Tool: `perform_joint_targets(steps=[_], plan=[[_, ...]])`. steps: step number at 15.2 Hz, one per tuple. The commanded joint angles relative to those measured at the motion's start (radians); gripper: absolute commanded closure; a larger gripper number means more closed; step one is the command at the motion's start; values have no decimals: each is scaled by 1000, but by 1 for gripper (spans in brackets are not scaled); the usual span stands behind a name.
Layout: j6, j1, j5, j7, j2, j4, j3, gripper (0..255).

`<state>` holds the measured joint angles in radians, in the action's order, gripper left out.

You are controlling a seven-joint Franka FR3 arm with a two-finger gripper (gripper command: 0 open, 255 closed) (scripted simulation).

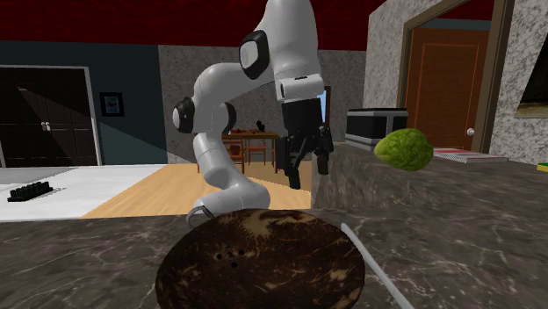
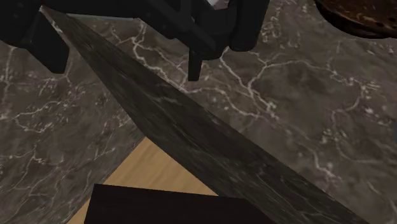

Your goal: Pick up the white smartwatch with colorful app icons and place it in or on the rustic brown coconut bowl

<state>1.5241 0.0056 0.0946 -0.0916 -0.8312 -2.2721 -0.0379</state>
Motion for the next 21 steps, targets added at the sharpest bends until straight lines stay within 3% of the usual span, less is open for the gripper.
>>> perform_joint_targets(steps=[1,18,21], plan=[[0,0,0,0,0,0,0,0],[-83,-225,-253,-4,185,204,-227,0],[-59,-229,-257,-2,177,171,-231,0]])
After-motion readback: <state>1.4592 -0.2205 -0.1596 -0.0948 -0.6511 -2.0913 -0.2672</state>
